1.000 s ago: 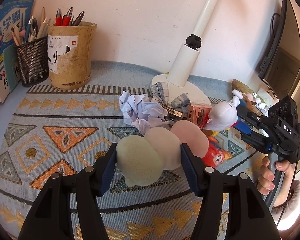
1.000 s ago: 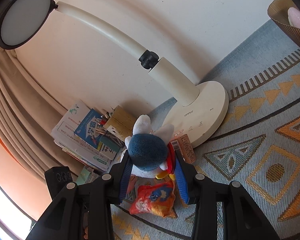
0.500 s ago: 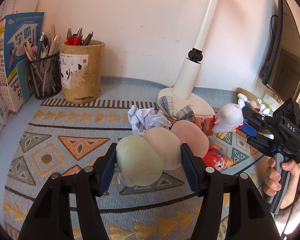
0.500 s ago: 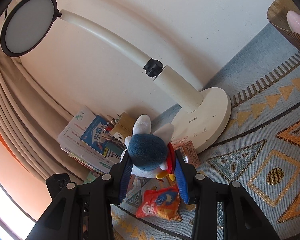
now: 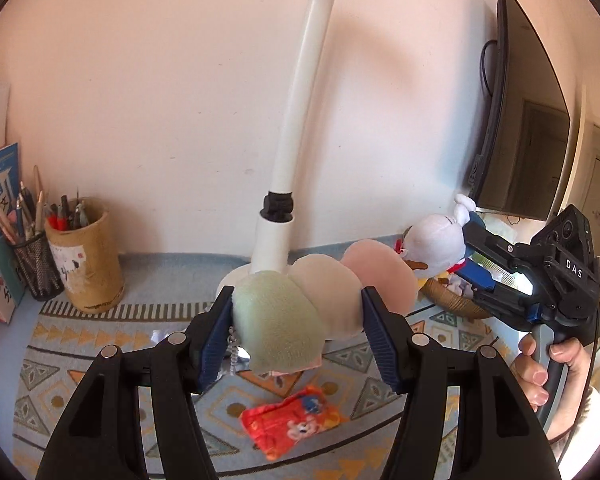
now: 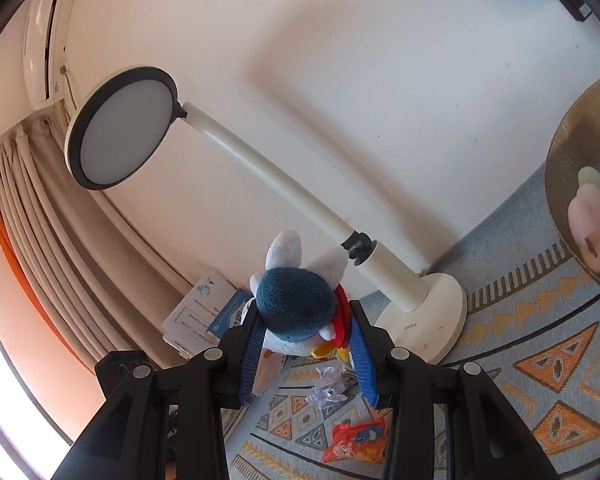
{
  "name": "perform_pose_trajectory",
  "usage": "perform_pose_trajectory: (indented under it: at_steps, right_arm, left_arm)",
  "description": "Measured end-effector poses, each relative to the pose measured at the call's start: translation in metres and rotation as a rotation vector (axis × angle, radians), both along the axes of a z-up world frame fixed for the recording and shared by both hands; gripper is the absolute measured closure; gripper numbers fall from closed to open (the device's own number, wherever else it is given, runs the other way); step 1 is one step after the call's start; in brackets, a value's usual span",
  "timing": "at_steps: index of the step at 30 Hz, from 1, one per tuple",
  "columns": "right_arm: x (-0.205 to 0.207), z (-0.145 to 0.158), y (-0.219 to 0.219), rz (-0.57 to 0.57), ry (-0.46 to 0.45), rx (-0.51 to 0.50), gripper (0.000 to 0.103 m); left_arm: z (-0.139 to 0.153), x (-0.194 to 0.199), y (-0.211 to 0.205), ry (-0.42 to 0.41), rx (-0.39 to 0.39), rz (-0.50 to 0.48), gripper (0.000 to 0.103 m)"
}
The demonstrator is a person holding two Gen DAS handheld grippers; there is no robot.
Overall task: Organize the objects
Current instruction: 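Carry both held plush toys over the brown woven bowl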
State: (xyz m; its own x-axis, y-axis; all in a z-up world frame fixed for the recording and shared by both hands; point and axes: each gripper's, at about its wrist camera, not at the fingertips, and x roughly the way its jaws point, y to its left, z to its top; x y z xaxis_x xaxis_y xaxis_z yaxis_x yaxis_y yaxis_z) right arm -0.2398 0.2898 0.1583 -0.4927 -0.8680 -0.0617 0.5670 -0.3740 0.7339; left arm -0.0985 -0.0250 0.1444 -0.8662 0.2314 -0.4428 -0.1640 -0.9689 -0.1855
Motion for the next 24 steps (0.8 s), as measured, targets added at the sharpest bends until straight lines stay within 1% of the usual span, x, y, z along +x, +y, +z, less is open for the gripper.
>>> perform_pose_trajectory:
  at_steps: [3,6,11,15,18,20,24]
  right_arm:
    - [-0.004,0.019,0.034,-0.051,0.032,-0.005,0.063]
    - [-0.008,0.032,0.069,-0.120,0.051,-0.003,0.063]
    - [-0.018,0.042,0.126,-0.241,0.055,0.016,0.063]
    - [-0.029,0.037,0.164,-0.297,0.031,0.019,0.063]
    - [-0.036,0.031,0.188,-0.332,0.002,0.032,0.063]
    - [-0.041,0.024,0.200,-0.357,-0.021,0.046,0.063]
    - [-0.054,0.010,0.221,-0.384,-0.061,0.067,0.063]
  left_arm:
    - [0.017,-0.020,0.029,0.022,0.017,-0.029,0.044]
    - [0.033,-0.041,0.063,0.044,0.013,-0.063,0.044]
    - [0.053,-0.084,0.122,0.055,0.004,-0.119,0.043]
    - [0.057,-0.123,0.165,0.027,0.009,-0.168,0.043]
    - [0.054,-0.153,0.190,0.001,0.033,-0.204,0.043]
    - [0.051,-0.171,0.206,-0.009,0.022,-0.212,0.043]
    - [0.041,-0.201,0.229,-0.036,0.033,-0.239,0.043]
